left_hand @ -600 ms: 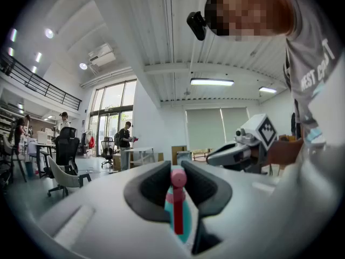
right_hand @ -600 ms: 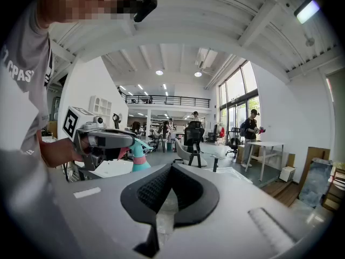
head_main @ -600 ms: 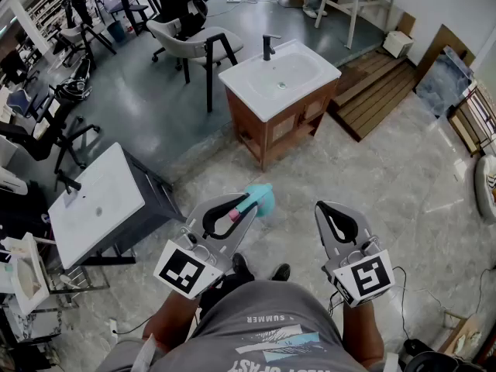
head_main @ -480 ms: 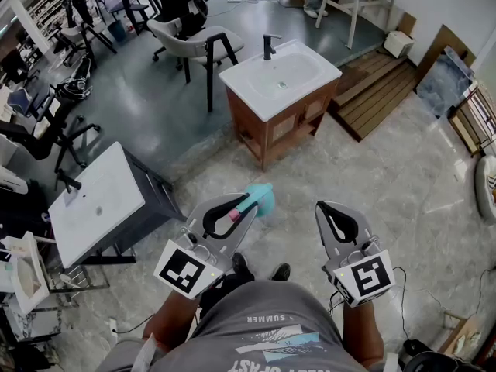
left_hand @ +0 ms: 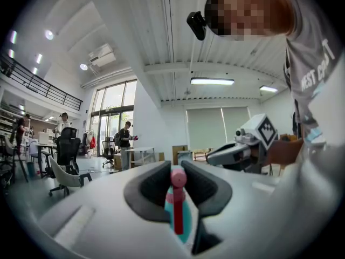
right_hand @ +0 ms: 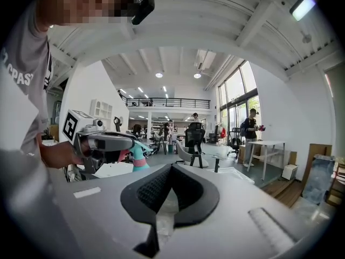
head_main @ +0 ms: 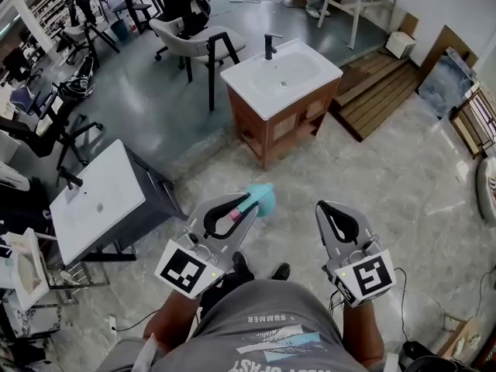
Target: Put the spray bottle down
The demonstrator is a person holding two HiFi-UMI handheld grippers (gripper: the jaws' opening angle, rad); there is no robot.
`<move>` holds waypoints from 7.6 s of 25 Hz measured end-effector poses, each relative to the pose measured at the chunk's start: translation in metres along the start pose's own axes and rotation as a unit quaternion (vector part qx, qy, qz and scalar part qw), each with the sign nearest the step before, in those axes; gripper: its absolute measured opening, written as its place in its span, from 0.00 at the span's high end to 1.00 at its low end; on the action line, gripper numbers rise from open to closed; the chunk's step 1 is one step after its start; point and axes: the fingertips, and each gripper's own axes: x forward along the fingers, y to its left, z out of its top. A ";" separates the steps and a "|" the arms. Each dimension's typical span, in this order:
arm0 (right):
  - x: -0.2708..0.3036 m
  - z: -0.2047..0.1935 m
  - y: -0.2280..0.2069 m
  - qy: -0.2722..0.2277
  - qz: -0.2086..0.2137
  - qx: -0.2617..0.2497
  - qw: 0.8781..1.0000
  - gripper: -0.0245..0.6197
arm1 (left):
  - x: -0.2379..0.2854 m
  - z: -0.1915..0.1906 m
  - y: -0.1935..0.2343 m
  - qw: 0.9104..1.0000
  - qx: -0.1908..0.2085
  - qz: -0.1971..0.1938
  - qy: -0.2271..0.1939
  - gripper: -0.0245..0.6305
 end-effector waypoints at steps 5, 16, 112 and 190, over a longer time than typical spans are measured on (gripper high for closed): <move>-0.009 0.000 -0.009 -0.009 0.000 0.011 1.000 0.96 | 0.004 0.002 -0.009 1.000 0.002 0.005 -0.001 0.88; -0.035 -0.012 -0.041 -0.014 0.006 0.019 1.000 0.96 | 0.028 0.002 -0.042 1.000 0.006 0.018 0.002 0.87; 0.328 0.016 -0.158 0.050 0.016 0.017 0.998 0.96 | 0.184 -0.040 0.295 0.999 -0.039 0.010 0.002 0.87; 0.360 -0.106 -0.267 0.123 0.037 0.086 0.988 0.96 | 0.326 -0.141 0.354 0.995 -0.042 0.073 0.060 0.87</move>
